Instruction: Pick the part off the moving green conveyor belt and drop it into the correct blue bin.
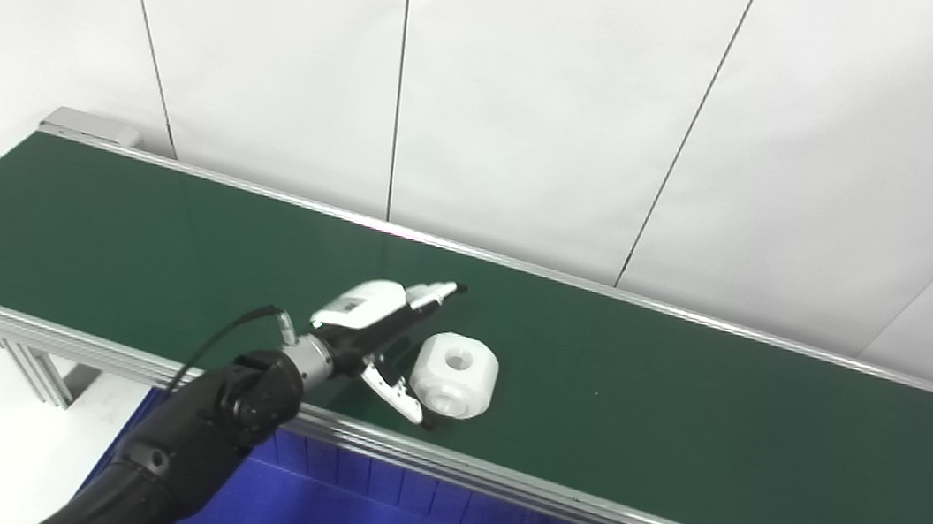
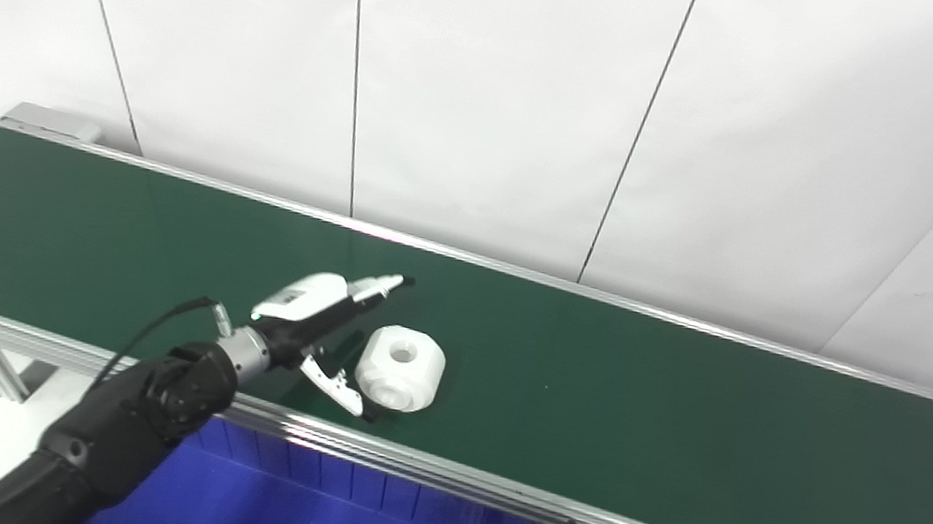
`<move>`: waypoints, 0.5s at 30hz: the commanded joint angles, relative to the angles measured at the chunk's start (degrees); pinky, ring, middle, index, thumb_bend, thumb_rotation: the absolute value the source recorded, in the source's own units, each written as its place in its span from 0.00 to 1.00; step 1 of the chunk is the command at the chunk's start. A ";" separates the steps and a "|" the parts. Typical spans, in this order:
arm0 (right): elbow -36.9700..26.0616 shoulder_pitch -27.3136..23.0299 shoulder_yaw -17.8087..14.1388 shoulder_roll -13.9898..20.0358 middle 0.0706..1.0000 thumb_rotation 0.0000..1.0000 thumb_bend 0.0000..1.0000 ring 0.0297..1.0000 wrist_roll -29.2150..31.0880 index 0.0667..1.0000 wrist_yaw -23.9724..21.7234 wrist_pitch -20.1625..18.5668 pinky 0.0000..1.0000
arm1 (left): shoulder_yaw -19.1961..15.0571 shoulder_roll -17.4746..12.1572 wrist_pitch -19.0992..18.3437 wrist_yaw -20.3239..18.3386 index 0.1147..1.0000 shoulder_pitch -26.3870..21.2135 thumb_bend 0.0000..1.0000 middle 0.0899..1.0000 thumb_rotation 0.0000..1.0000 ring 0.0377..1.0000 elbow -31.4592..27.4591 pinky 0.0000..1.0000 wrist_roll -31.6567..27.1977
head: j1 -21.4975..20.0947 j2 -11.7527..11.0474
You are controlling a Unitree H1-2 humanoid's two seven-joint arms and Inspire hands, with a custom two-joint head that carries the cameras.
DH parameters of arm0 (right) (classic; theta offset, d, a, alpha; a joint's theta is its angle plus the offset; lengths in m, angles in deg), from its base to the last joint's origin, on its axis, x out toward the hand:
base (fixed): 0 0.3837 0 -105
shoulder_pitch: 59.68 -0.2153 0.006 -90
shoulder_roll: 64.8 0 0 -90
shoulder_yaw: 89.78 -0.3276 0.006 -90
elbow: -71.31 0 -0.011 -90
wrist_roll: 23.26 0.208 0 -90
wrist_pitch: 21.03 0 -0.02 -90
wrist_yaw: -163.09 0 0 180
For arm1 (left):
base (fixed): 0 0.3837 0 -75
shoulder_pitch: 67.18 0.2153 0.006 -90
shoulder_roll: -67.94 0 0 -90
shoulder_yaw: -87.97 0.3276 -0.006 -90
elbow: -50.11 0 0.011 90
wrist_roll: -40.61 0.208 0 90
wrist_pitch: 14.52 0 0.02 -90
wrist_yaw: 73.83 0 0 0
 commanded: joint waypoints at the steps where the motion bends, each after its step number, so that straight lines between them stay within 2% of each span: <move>1: -1.39 -0.06 0.03 0.17 0.93 0.84 0.73 0.91 -0.23 0.95 0.90 3.36 0.88 | -1.01 1.33 2.06 3.95 1.00 -2.65 0.79 1.00 0.27 0.95 0.36 0.87 -1.38 | -0.02 0.16; 3: -1.40 0.02 -0.06 0.19 0.93 0.85 0.74 0.91 -0.32 0.95 0.92 3.36 0.88 | -1.96 2.99 4.54 7.91 0.94 -2.69 0.76 0.93 0.17 0.88 2.74 0.81 -1.98 | -0.02 0.16; 5: -1.45 0.00 0.02 0.34 0.93 0.84 0.74 0.91 -0.33 0.95 1.04 3.36 0.88 | -3.32 4.84 7.38 11.14 0.82 -2.94 0.70 0.81 0.08 0.78 5.67 0.72 -3.73 | -0.16 0.33; 7: -1.37 -0.15 0.28 0.64 0.93 0.84 0.73 0.91 -0.69 0.95 1.48 3.37 0.88 | -5.19 7.16 9.15 13.55 0.79 -3.18 0.69 0.78 0.07 0.75 8.52 0.70 -6.30 | -0.16 0.33; 9: -1.28 -0.20 0.35 0.78 0.93 0.85 0.73 0.91 -0.66 0.95 1.61 3.37 0.87 | -6.27 8.79 10.56 15.33 0.73 -3.56 0.67 0.71 0.04 0.68 10.75 0.60 -7.84 | -0.25 0.53; 10: -1.39 -0.13 0.25 0.78 0.93 0.85 0.73 0.91 -0.51 0.95 1.49 3.37 0.87 | -6.46 9.81 11.01 16.49 0.72 -3.94 0.67 0.70 0.04 0.66 12.24 0.59 -8.51 | -0.29 0.62; 11: -1.47 -0.08 0.21 0.79 0.93 0.85 0.74 0.91 -0.41 0.95 1.43 3.37 0.87 | -6.42 10.41 11.23 17.29 0.53 -4.22 0.56 0.61 0.05 0.55 13.22 0.48 -8.95 | -0.29 0.62; 12: -1.54 -0.04 0.16 0.80 0.93 0.85 0.75 0.91 -0.24 0.95 1.37 3.37 0.87 | -6.11 11.13 11.30 18.19 0.49 -4.47 0.53 0.51 0.02 0.50 14.24 0.45 -9.69 | -0.29 0.62; 15: -1.74 0.02 0.23 0.88 0.93 0.84 0.75 0.91 -0.19 0.95 1.61 3.37 0.87 | -4.76 12.45 11.33 19.80 0.47 -4.86 0.52 0.43 0.00 0.49 16.02 0.46 -11.91 | -0.71 0.91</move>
